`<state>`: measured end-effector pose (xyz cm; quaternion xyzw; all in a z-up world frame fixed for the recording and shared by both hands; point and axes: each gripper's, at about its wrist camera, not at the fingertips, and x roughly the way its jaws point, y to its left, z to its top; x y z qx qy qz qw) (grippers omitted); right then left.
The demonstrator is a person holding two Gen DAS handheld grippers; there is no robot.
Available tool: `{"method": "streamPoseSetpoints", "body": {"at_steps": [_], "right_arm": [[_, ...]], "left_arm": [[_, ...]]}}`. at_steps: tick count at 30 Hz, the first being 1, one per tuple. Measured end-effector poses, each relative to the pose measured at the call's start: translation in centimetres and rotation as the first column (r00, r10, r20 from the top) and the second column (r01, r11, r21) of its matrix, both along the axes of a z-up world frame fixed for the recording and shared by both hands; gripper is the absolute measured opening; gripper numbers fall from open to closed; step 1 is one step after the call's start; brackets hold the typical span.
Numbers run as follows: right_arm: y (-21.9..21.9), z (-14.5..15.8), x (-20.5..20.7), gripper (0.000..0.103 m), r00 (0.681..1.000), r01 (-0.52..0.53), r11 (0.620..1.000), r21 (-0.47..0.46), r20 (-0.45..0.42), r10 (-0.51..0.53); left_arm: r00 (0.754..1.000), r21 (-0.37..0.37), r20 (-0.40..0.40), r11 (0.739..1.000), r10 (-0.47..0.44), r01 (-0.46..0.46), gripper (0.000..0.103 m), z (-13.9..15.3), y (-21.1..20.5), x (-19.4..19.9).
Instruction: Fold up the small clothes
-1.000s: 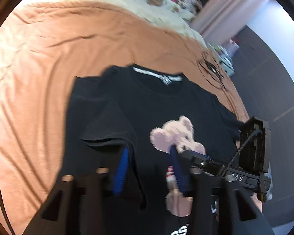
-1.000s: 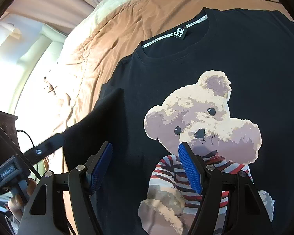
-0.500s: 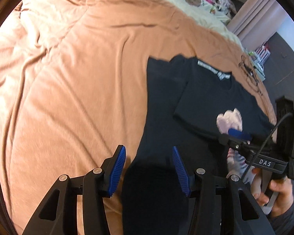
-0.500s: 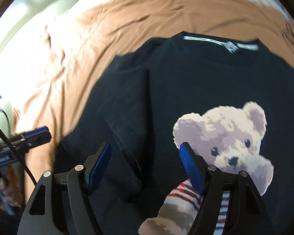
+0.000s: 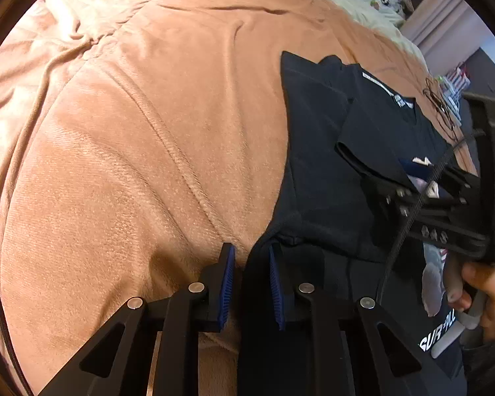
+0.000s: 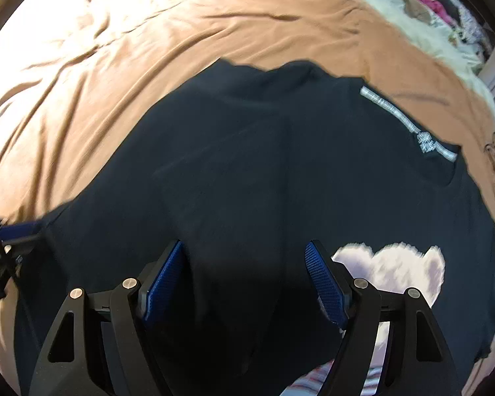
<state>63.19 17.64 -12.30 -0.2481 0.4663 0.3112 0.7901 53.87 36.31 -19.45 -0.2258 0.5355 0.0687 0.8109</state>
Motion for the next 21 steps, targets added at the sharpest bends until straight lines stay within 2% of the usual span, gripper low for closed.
{"method": "streamPoseSetpoints", "body": {"at_steps": [3,5,7,11,13,14,16,21], "right_arm": [[0.2,0.1,1.6,0.071,0.998,0.057,0.998,0.018,0.024,-0.058],[-0.5,0.4,2.9,0.056,0.993,0.106,0.994,0.030,0.044,-0.107],[-1.9,0.5,4.1,0.055,0.986,0.166,0.984,0.060,0.023,-0.167],[-5.7,-0.1,6.9,0.054,0.960,0.276,0.951,0.137,-0.095,-0.265],[-6.8,-0.4,7.6,0.054,0.950,0.290,0.934,0.208,-0.180,-0.255],[-7.5,-0.6,7.9,0.054,0.940,0.296,0.919,0.261,-0.250,-0.232],[-7.9,-1.2,8.6,0.054,0.924,0.306,0.901,0.308,-0.323,-0.204],[-7.1,-3.1,10.1,0.054,0.911,0.341,0.895,0.286,-0.337,-0.239]], "left_arm": [[1.000,0.016,-0.004,1.000,-0.006,0.006,0.018,0.0,-0.1,0.0],[1.000,0.010,-0.001,1.000,0.000,0.000,0.015,-0.2,0.2,-0.2],[1.000,-0.004,0.003,1.000,0.006,-0.006,0.014,-0.3,0.5,-0.3],[1.000,-0.008,0.011,1.000,0.004,-0.004,0.014,-0.2,0.7,-0.5],[1.000,-0.010,0.012,1.000,0.006,-0.006,0.013,-0.2,0.7,-0.5],[1.000,-0.009,0.012,1.000,0.005,-0.005,0.013,-0.2,0.7,-0.5],[1.000,-0.006,0.011,1.000,0.001,-0.001,0.013,-0.2,0.6,-0.5],[1.000,-0.013,0.011,1.000,0.002,-0.002,0.013,-0.2,0.7,-0.2]]}}
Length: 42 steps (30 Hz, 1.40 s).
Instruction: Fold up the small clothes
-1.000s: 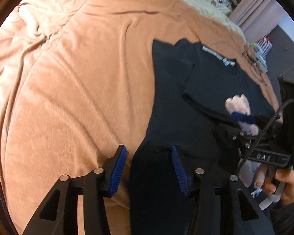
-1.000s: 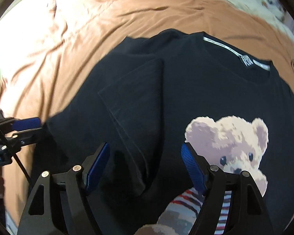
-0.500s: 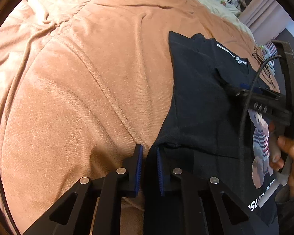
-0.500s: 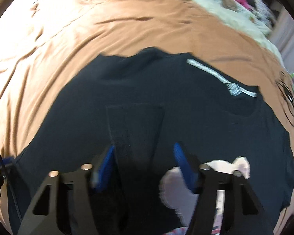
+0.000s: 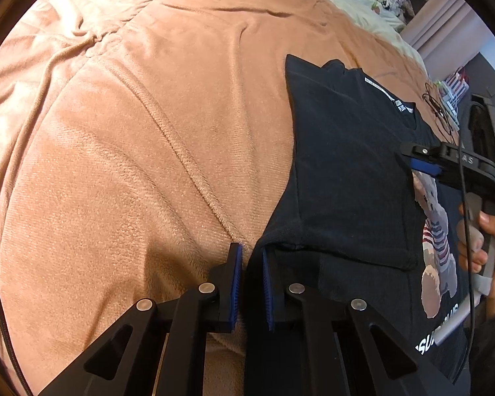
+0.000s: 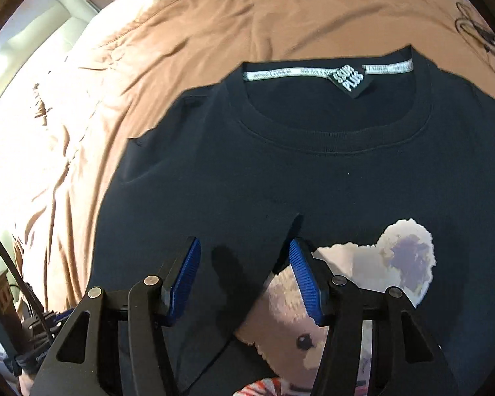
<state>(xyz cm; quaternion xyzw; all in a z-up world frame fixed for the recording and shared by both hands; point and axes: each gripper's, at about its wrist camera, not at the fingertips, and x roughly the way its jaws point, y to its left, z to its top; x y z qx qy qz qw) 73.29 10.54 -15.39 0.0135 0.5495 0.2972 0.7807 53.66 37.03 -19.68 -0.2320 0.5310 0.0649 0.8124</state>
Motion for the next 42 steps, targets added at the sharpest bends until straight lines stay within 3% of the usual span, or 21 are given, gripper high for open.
{"method": "streamPoseSetpoints", "body": {"at_steps": [2,3,4,5,7,11,13,15,17,19,22,25,27,29,36,40,42], "right_arm": [[0.2,-0.1,0.5,0.053,1.000,0.014,1.000,0.023,-0.003,-0.014],[0.2,-0.2,0.7,0.046,1.000,0.020,0.999,0.030,-0.003,-0.020],[0.3,-0.3,0.9,0.017,1.000,0.028,0.999,0.020,0.004,-0.028],[0.3,-0.1,1.0,0.009,0.999,0.035,0.999,0.003,0.003,-0.035],[0.0,0.0,1.1,0.002,0.999,0.050,0.998,0.029,0.002,-0.050],[-0.2,0.5,0.3,0.002,0.995,0.072,0.997,-0.028,0.068,-0.070],[0.5,0.5,-0.3,0.008,0.997,0.048,0.996,-0.080,0.060,-0.044],[0.5,1.2,-0.7,0.023,0.997,0.041,0.993,-0.110,0.074,-0.033],[-0.1,2.1,-1.2,0.071,0.996,0.036,0.995,-0.092,0.089,-0.027],[-1.0,3.2,-2.1,0.074,0.995,0.030,0.998,-0.054,0.102,-0.025],[-1.7,3.6,-4.2,0.074,0.998,-0.021,1.000,-0.003,0.055,0.021],[-1.8,3.4,-6.6,0.074,0.998,-0.069,0.997,0.034,0.011,0.069],[-1.7,3.0,-7.9,0.069,0.996,-0.086,0.995,0.057,-0.025,0.087],[-1.5,2.3,-9.1,0.053,0.993,-0.091,0.993,0.073,-0.067,0.096],[-0.5,-0.7,-11.0,0.037,0.982,-0.070,0.993,0.095,-0.170,0.086],[0.2,-1.8,-11.3,0.009,0.984,-0.038,0.997,0.072,-0.170,0.050],[0.4,-1.9,-11.5,0.004,0.985,-0.019,0.999,0.050,-0.173,0.027]], "left_arm": [[1.000,0.002,0.001,1.000,-0.001,0.001,0.013,0.0,0.0,0.0],[1.000,0.000,0.001,1.000,0.001,-0.001,0.013,-0.1,0.1,0.0],[1.000,-0.005,0.002,1.000,0.006,-0.006,0.013,-0.1,0.1,0.0],[1.000,-0.009,0.002,1.000,0.010,-0.010,0.012,-0.1,0.2,0.0],[1.000,-0.009,0.003,1.000,0.015,-0.015,0.012,0.0,0.3,-0.1],[1.000,0.008,-0.003,1.000,0.015,-0.015,0.012,0.0,0.0,-0.2],[1.000,0.016,-0.009,1.000,0.011,-0.011,0.012,0.2,-0.1,-0.3],[1.000,0.021,-0.003,1.000,-0.001,0.001,0.012,0.9,-0.3,-0.5],[1.000,0.018,0.016,1.000,0.001,-0.001,0.012,1.8,-0.4,-0.8],[0.999,0.014,0.035,1.000,0.009,-0.009,0.012,2.6,-0.5,-1.0],[0.999,0.052,0.046,0.999,0.013,-0.015,0.012,3.8,-1.0,-1.5],[0.998,0.044,0.059,0.998,0.034,-0.037,0.012,4.6,-0.9,-2.7],[0.997,0.049,0.058,0.998,0.047,-0.050,0.012,5.0,-1.1,-3.7],[0.997,0.049,0.060,0.997,0.057,-0.060,0.012,5.3,-1.2,-4.6],[0.993,0.029,0.080,0.995,0.092,-0.094,0.012,6.6,-2.1,-8.1],[0.991,0.011,0.094,0.996,0.092,-0.093,0.012,7.0,-3.2,-9.5],[0.993,0.012,0.083,0.996,0.088,-0.089,0.012,7.0,-3.7,-9.9]]}}
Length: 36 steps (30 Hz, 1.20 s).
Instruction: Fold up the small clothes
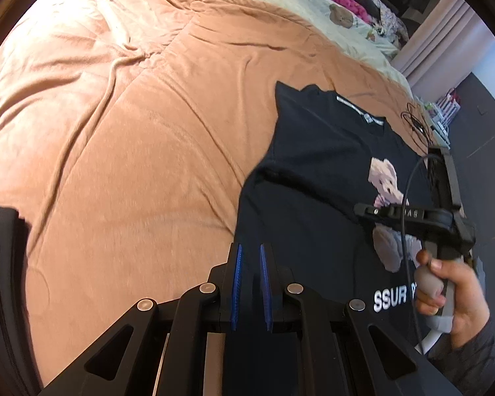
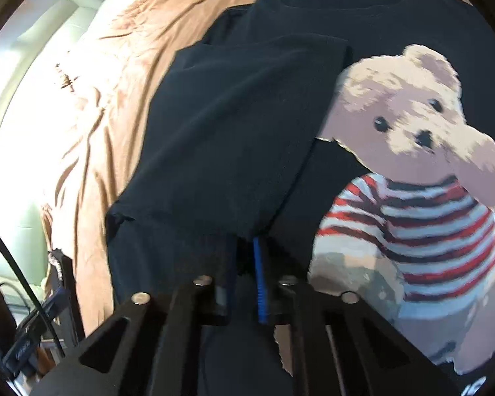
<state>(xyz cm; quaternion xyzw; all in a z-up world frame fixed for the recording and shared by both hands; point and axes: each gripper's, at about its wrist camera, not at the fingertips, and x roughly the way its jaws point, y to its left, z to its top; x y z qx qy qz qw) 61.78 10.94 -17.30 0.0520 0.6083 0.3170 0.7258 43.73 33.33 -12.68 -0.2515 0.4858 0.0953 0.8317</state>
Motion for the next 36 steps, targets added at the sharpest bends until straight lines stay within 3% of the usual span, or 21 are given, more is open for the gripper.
{"method": "streamPoseSetpoints", "body": {"at_steps": [3,6,10,12,14,15,17,20,23,28,32,36], "right_arm": [[-0.4,0.5,-0.8,0.003,1.000,0.015,1.000,-0.024,-0.008,-0.016],[-1.0,1.0,-1.2,0.004,0.997,0.010,1.000,-0.014,-0.077,-0.011],[-4.1,3.5,-1.6,0.007,1.000,0.013,0.999,0.037,-0.028,-0.012],[-5.9,4.7,-2.0,0.021,1.000,0.004,0.998,0.063,0.001,-0.004],[-7.7,5.9,-2.9,0.066,0.999,0.006,0.997,0.077,0.052,-0.010],[-8.5,6.5,-3.3,0.069,0.996,0.011,0.996,0.085,0.084,-0.018],[-11.0,7.7,-3.8,0.069,0.992,0.016,0.995,0.097,0.123,-0.029],[-15.5,9.4,-3.9,0.070,0.984,0.030,0.995,0.099,0.170,-0.047],[-19.8,11.0,-4.2,0.082,0.975,0.062,0.992,0.109,0.207,-0.083],[-26.2,13.3,-4.7,0.090,0.953,0.137,0.980,0.147,0.249,-0.171],[-31.0,14.0,-4.7,0.091,0.933,0.204,0.967,0.153,0.268,-0.240],[-35.1,14.8,-4.5,0.091,0.902,0.284,0.949,0.135,0.299,-0.312]], "left_arm": [[1.000,0.017,-0.011,1.000,-0.002,0.002,0.012,0.5,-0.6,-0.5],[1.000,0.040,-0.014,0.999,-0.001,0.002,0.012,1.4,-1.3,-0.9],[1.000,0.065,0.005,0.998,-0.010,0.010,0.014,3.0,-3.0,-0.7],[1.000,0.075,0.017,0.997,-0.012,0.011,0.021,3.7,-4.2,-0.3],[0.999,0.082,0.033,0.997,-0.017,0.014,0.044,4.3,-5.3,0.2],[0.999,0.089,0.046,0.996,-0.019,0.015,0.050,4.7,-6.1,0.6],[0.997,0.103,0.075,0.994,-0.028,0.020,0.064,5.3,-7.4,1.2],[0.993,0.119,0.108,0.993,-0.039,0.026,0.076,6.2,-9.5,2.4],[0.988,0.109,0.144,0.993,-0.050,0.034,0.083,6.9,-11.6,3.7],[0.973,0.096,0.199,0.991,-0.115,0.098,0.084,7.6,-15.8,6.3],[0.964,0.145,0.199,0.979,-0.173,0.146,0.084,8.0,-19.3,8.3],[0.958,0.104,0.198,0.976,-0.209,0.192,0.084,8.1,-22.2,10.6]]}}
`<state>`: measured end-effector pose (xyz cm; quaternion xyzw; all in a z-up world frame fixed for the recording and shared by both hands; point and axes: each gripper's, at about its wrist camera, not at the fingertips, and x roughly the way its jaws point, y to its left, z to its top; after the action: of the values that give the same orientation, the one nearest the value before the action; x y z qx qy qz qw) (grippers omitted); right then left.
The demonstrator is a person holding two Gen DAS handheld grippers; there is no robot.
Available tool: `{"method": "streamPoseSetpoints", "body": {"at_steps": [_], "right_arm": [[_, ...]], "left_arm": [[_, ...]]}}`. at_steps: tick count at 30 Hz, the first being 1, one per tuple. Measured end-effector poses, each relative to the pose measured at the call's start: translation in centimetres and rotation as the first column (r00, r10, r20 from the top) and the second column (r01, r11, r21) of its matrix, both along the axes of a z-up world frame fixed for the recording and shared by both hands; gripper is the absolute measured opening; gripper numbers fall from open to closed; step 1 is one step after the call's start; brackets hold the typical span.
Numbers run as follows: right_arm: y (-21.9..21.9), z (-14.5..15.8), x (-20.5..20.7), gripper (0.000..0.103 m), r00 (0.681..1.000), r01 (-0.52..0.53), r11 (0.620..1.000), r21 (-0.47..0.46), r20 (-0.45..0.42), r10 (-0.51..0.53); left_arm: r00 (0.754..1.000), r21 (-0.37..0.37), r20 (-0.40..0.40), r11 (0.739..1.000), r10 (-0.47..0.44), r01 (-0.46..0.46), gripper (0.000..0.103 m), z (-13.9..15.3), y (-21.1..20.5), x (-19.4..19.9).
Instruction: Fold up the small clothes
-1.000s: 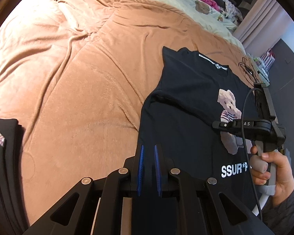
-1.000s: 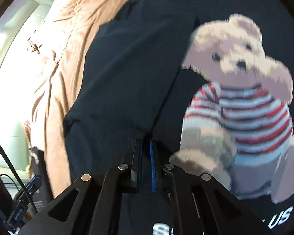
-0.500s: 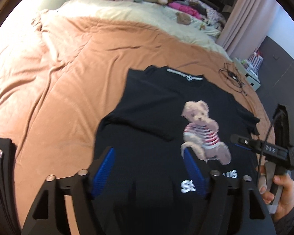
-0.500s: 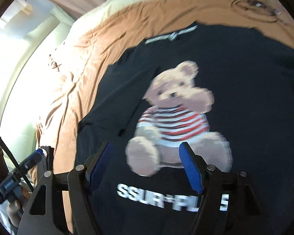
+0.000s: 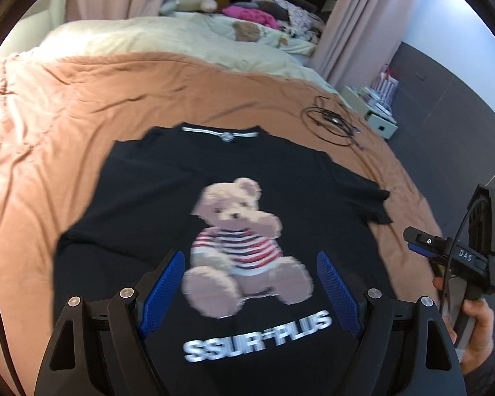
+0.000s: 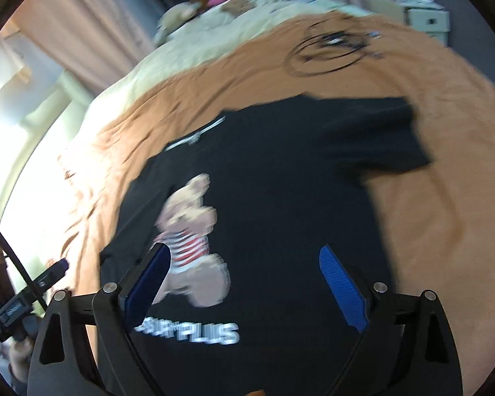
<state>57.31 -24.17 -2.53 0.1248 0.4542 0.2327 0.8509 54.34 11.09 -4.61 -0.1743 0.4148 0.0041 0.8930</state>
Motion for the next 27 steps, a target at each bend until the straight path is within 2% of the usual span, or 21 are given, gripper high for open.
{"method": "streamPoseSetpoints", "body": {"at_steps": [4,13,15,16,18,19,20,27], "right_arm": [[-4.3,0.7,0.3,0.091,0.998,0.065,0.998,0.013,0.008,-0.065],[-9.5,0.2,2.8,0.091,0.990,0.142,0.990,0.009,0.014,-0.142],[-10.6,0.0,3.8,0.091,0.987,0.161,0.986,0.034,0.001,-0.161],[-11.0,-0.1,4.2,0.088,0.986,0.166,0.985,0.040,-0.003,-0.166],[-11.5,-0.8,5.5,0.074,0.987,0.163,0.985,0.060,-0.021,-0.162],[-11.6,-1.2,6.2,0.063,0.987,0.156,0.986,0.065,-0.037,-0.154],[-11.7,-1.7,7.1,0.060,0.987,0.154,0.986,0.066,-0.057,-0.150],[-12.1,-4.0,13.0,0.060,0.982,0.173,0.981,0.086,-0.094,-0.165]], "left_arm": [[0.999,-0.004,-0.017,0.999,-0.050,0.050,0.084,-0.1,-2.9,2.6],[0.991,0.000,-0.028,0.991,-0.130,0.130,0.083,-1.0,-7.9,8.1],[0.989,-0.002,-0.030,0.990,-0.144,0.144,0.079,-1.4,-8.6,9.4],[0.988,-0.003,-0.034,0.989,-0.149,0.149,0.075,-1.6,-8.9,10.0],[0.986,-0.010,-0.048,0.987,-0.159,0.159,0.072,-2.3,-9.6,11.6],[0.985,-0.012,-0.052,0.987,-0.162,0.162,0.070,-2.6,-9.9,12.3],[0.985,-0.012,-0.056,0.986,-0.165,0.165,0.066,-3.0,-10.3,13.2],[0.975,-0.017,-0.099,0.980,-0.198,0.198,0.047,-6.0,-12.3,18.2]]}}
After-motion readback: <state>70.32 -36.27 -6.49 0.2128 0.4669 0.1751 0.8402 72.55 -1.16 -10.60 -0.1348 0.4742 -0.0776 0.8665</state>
